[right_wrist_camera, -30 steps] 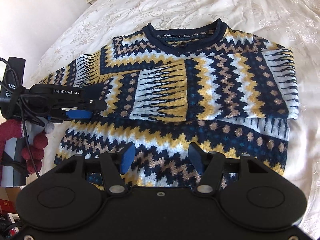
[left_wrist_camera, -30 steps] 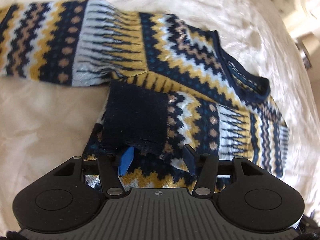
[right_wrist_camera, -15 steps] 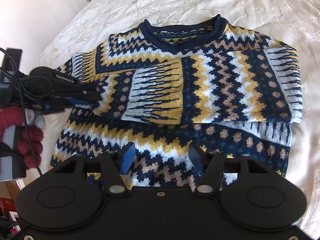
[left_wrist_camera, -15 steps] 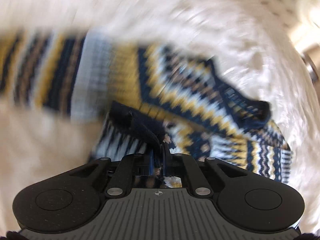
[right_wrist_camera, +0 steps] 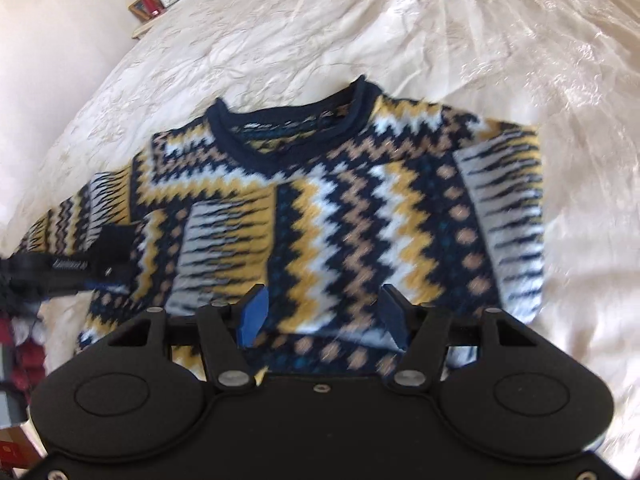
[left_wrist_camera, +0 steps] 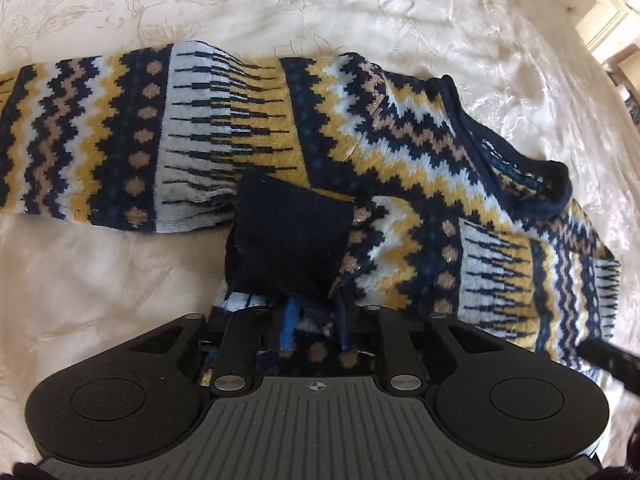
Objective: Fold small clothes
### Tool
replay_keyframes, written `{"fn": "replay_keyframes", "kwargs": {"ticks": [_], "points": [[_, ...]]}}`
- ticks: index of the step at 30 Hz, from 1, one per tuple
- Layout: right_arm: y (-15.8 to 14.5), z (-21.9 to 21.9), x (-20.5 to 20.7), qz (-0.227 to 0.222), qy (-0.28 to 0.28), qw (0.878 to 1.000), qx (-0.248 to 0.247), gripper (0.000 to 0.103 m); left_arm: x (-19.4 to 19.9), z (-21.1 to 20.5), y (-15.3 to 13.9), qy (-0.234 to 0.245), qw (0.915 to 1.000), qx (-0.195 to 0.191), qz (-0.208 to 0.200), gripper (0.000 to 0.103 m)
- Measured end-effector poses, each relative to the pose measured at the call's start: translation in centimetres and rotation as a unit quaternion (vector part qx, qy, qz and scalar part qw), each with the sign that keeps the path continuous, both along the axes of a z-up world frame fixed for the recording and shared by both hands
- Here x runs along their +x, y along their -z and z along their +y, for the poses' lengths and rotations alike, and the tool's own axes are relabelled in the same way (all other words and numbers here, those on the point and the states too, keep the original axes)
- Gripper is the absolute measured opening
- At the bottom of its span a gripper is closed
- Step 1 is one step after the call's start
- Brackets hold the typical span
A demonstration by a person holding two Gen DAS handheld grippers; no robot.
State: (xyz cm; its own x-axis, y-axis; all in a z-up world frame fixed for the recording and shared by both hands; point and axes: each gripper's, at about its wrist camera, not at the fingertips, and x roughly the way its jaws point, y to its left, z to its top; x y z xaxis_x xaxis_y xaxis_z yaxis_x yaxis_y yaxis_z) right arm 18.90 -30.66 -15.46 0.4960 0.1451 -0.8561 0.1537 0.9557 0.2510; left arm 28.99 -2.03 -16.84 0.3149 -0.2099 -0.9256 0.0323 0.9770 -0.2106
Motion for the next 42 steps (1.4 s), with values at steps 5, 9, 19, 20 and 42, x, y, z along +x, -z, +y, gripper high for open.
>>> {"fn": "replay_keyframes", "kwargs": {"ticks": [5,9,19,20,42], "points": [[2.2,-3.0,2.1,0.046,0.044,0.997,-0.04,0.068,-0.3,1.2,-0.3,0.022,0.9996,-0.009,0.015,0.032],[2.3,-4.3,2.3,0.06,0.067,0.995,-0.032,0.072,-0.6,3.4,-0.5,0.014,0.9978,-0.059,0.026,0.045],[-1.0,-0.3,-1.0,0.019,0.037,0.998,-0.046,0.092,-2.4,8.2,-4.1,-0.014,0.9989,-0.026,-0.036,0.072],[-1.2,0.4,-1.4,0.016,0.032,0.998,-0.043,0.092,-2.4,9.3,-4.3,-0.025,0.9987,-0.024,-0.038,0.073],[-4.0,12.5,-2.8,0.003,-0.007,1.0,-0.025,0.098,2.7,32.3,-4.9,-0.219,0.9733,0.004,-0.069,0.074]]}}
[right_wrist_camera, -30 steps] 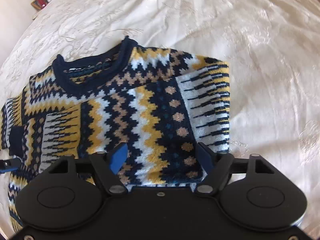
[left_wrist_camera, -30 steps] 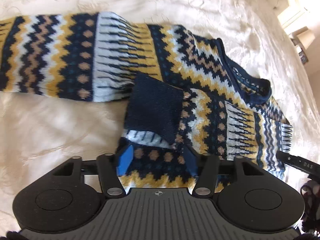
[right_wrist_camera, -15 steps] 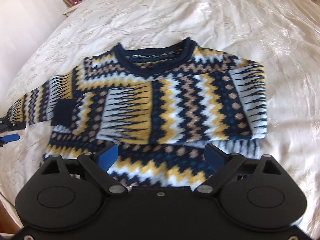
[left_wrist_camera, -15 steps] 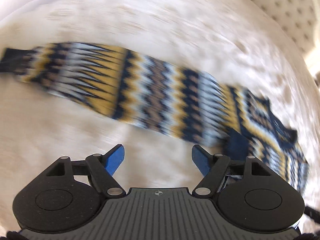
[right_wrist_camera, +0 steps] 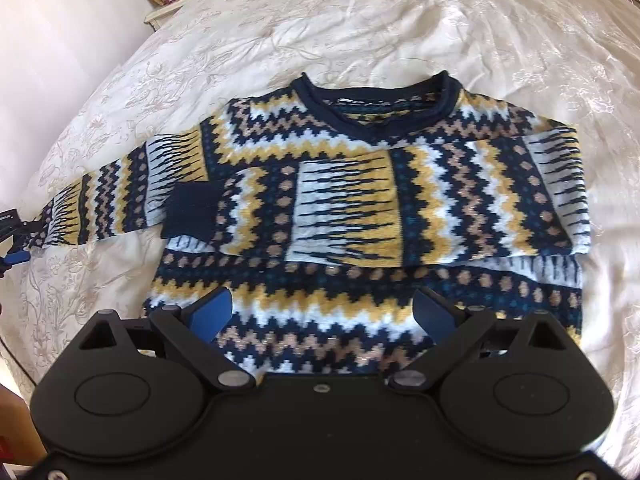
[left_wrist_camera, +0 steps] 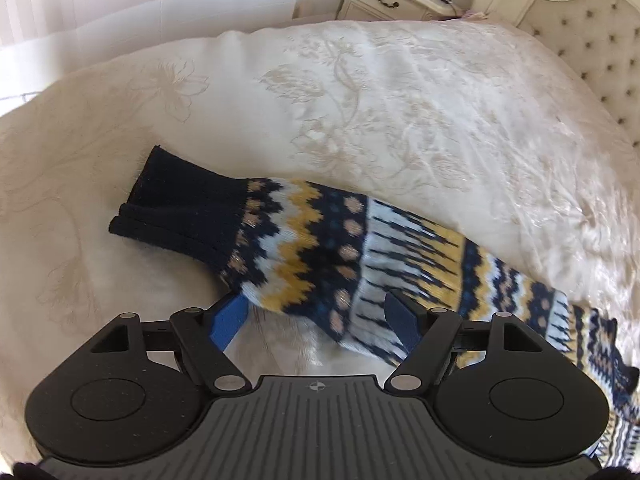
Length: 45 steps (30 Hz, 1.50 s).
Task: Fold small clothes
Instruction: 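Grasp the other sleeve's navy cuff with the left tool and lift it, then lay the held sleeve across the sweater body and open the left tool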
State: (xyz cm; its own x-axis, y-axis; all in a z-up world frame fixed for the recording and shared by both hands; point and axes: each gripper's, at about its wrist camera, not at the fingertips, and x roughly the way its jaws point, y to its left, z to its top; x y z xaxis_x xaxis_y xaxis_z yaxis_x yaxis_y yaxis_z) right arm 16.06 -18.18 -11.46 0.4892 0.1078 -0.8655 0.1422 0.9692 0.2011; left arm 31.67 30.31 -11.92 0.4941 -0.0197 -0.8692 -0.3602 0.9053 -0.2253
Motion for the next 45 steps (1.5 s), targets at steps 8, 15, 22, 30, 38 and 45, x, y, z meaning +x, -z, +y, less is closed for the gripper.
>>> {"fn": "replay_keyframes", "kwargs": {"ticks": [8,15,22,30,38,45], "points": [[0.1,2.7,1.0,0.013,-0.009,1.0,-0.003,0.098,1.9,2.1,2.9,-0.031,0.9983,-0.048,-0.004,0.078],[0.5,3.7,1.8,0.028,-0.026,0.999,-0.008,0.098,1.7,2.7,2.9,-0.072,0.9949,-0.07,-0.01,0.068],[0.7,4.1,2.2,0.03,-0.042,0.999,-0.005,0.098,0.5,0.9,-1.2,-0.033,0.9977,-0.015,-0.057,0.007],[0.9,3.0,1.4,0.026,-0.059,0.998,0.01,0.098,-1.2,-6.7,-9.4,0.077,0.9854,0.059,-0.139,0.007],[0.6,-0.6,-0.7,0.013,-0.05,0.998,0.033,0.098,-1.7,-19.5,-14.0,0.199,0.9603,0.062,-0.186,0.007],[0.3,-5.4,-3.7,0.006,-0.023,0.999,0.043,0.098,-1.9,-31.6,-11.6,0.29,0.9425,0.034,-0.162,0.007]]}}
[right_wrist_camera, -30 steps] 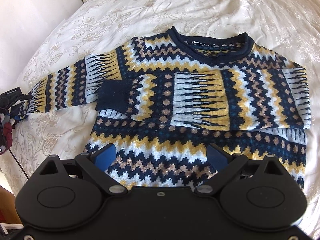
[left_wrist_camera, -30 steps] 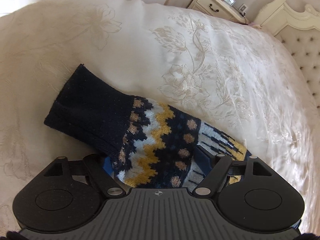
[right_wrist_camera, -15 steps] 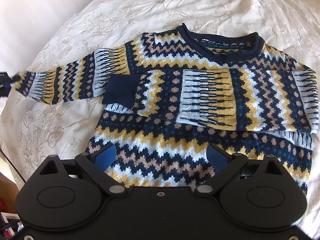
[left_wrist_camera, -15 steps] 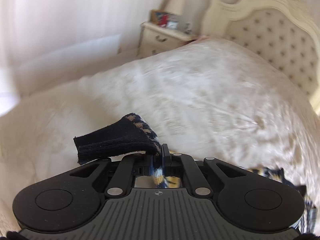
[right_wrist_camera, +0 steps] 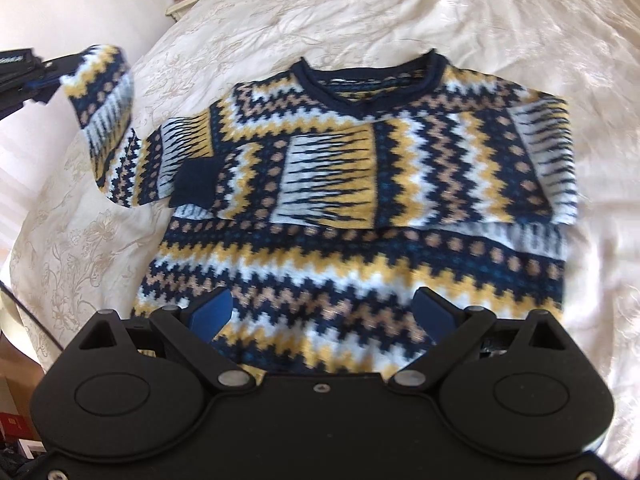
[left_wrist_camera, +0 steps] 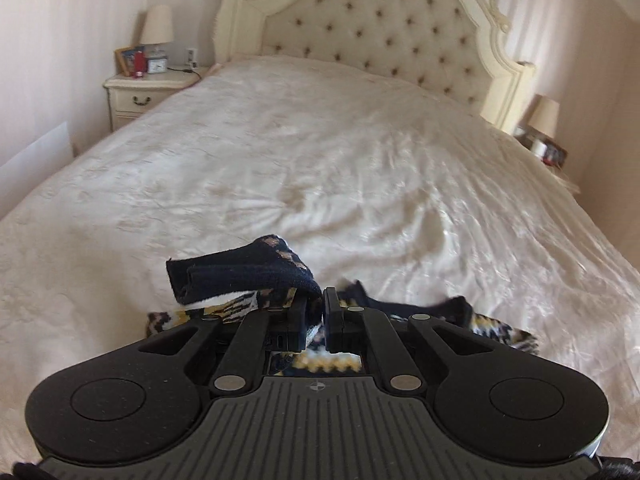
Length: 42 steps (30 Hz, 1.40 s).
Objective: Fold small clothes
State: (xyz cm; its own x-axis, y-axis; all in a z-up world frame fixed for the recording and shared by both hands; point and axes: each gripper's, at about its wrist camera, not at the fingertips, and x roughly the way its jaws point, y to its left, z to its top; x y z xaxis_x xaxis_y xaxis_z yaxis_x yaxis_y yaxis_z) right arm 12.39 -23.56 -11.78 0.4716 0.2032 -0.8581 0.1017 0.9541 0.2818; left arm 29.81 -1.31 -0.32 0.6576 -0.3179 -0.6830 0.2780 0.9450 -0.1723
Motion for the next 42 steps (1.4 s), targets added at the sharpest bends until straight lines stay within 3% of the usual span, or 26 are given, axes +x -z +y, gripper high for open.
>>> {"fn": "replay_keyframes", "kwargs": {"ticks": [8,12,15,16,23,33,36,38,42], "points": [[0.6,-5.0,-3.0,0.007,0.043,0.999,0.007,0.098,-2.0,-11.4,5.2,0.087,0.994,0.016,0.065,0.007],[0.9,-6.7,-3.8,0.007,0.056,0.998,0.008,0.098,-3.8,-14.7,5.8,0.128,0.9885,0.03,0.074,0.008],[1.0,-7.6,-4.1,0.006,0.065,0.998,0.01,0.098,-5.0,-15.6,5.7,0.151,0.9853,0.046,0.067,0.021],[1.1,-7.8,-4.1,0.006,0.067,0.998,0.011,0.098,-5.4,-15.5,5.6,0.155,0.9846,0.051,0.063,0.028],[1.2,-8.3,-2.7,-0.005,0.087,0.996,0.015,0.098,-6.9,-10.9,7.7,0.142,0.9808,0.099,0.089,0.029],[0.8,-5.3,2.9,-0.026,0.056,0.998,0.03,0.097,-3.9,-1.1,11.2,-0.006,0.9814,0.107,0.159,0.029],[1.3,-4.7,4.6,-0.022,0.053,0.998,0.041,0.089,-2.8,0.6,12.1,-0.037,0.9786,0.098,0.177,0.029],[1.7,-4.2,5.9,-0.016,0.047,0.998,0.039,0.078,-2.3,1.3,12.5,-0.047,0.9773,0.095,0.183,0.029],[2.7,-3.8,8.4,-0.014,0.038,0.998,0.045,0.078,-2.0,2.0,13.0,-0.057,0.9755,0.091,0.192,0.029]]}}
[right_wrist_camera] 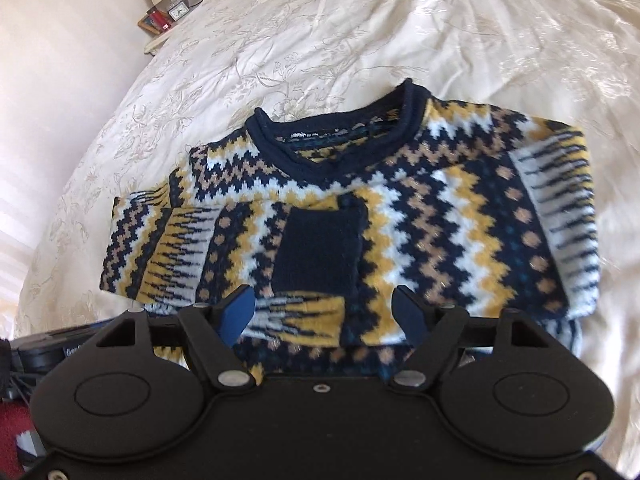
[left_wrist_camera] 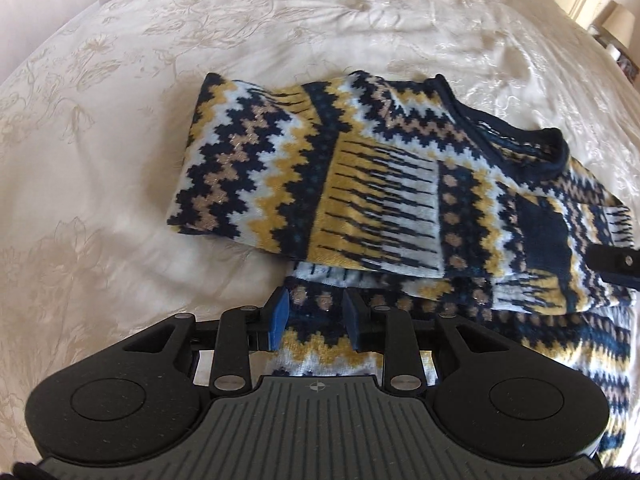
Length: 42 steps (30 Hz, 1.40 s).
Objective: Fold small clothes
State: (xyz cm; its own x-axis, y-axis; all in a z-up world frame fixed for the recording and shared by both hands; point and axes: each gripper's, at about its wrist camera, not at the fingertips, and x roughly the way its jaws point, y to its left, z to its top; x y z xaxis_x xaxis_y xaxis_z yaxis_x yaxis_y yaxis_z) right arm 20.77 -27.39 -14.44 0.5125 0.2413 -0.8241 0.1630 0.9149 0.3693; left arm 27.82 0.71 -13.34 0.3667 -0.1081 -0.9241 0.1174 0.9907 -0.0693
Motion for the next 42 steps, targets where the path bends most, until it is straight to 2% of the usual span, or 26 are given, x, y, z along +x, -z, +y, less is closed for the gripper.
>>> {"fn": "replay_keyframes", "kwargs": {"ticks": [6,7,9,11,12,13,14,16,18,20,23,24,26,28,29,33,36,42], "points": [[2.1,-0.3,2.8,0.019,0.005,1.0,0.013,0.078,-0.5,1.0,0.3,-0.02,0.9997,-0.008,0.013,0.029],[2.4,-0.3,3.1,0.025,0.004,1.0,0.012,0.075,-0.6,1.1,0.3,-0.022,0.9996,-0.009,0.015,0.029],[3.2,-0.3,3.7,0.037,0.002,0.999,0.017,0.061,-0.8,1.2,0.2,-0.023,0.9996,-0.01,0.015,0.029],[3.6,-0.2,4.1,0.047,-0.001,0.999,0.018,0.038,-1.0,1.2,0.0,-0.023,0.9996,-0.01,0.014,0.029],[3.7,0.0,4.3,0.053,-0.003,0.999,0.011,0.031,-1.1,1.2,0.0,-0.022,0.9996,-0.01,0.014,0.029],[3.5,0.2,4.4,0.054,-0.006,0.999,0.007,0.015,-1.1,1.1,-0.1,-0.022,0.9996,-0.01,0.013,0.029],[3.2,0.4,4.4,0.049,-0.012,0.999,0.011,0.014,-1.2,1.1,-0.2,-0.023,0.9996,-0.01,0.012,0.029],[1.7,0.8,4.6,0.031,-0.024,0.999,0.03,0.014,-1.3,0.9,-0.3,-0.022,0.9996,-0.011,0.011,0.029],[-1.2,1.1,4.5,0.0,-0.036,0.997,0.064,0.013,-1.4,0.6,-0.3,-0.019,0.9997,-0.012,0.01,0.029],[-4.8,1.1,4.1,-0.045,-0.045,0.993,0.101,0.013,-1.5,0.4,-0.4,-0.015,0.9998,-0.013,0.009,0.029],[-10.5,-0.4,2.3,-0.125,-0.039,0.98,0.152,0.012,-1.6,0.1,-0.6,-0.011,0.9998,-0.018,0.007,0.029],[-11.8,-1.4,1.6,-0.142,-0.026,0.978,0.153,0.012,-1.7,-0.1,-0.6,-0.01,0.9998,-0.019,0.006,0.029],[-12.5,-3.3,0.6,-0.148,0.003,0.98,0.134,0.012,-1.7,-0.3,-0.5,-0.007,0.9998,-0.019,0.008,0.029],[-11.4,-5.1,0.1,-0.121,0.03,0.989,0.076,0.013,-1.7,-0.5,-0.4,-0.003,0.9998,-0.017,0.01,0.029],[-10.0,-5.9,0.1,-0.094,0.043,0.994,0.041,0.013,-1.8,-0.7,-0.3,0.0,0.9998,-0.016,0.011,0.029],[-3.7,-7.7,0.7,0.004,0.057,0.997,-0.051,0.013,-1.6,-1.2,-0.3,0.008,0.9998,-0.012,0.014,0.029],[-0.2,-8.1,0.4,0.054,0.062,0.994,-0.069,0.013,-1.1,-1.4,-0.7,0.01,0.9999,-0.009,0.008,0.029],[0.4,-7.9,-0.9,0.057,0.063,0.994,-0.072,0.013,1.8,-2.2,-1.3,0.019,0.9996,-0.005,-0.017,0.029]]}}
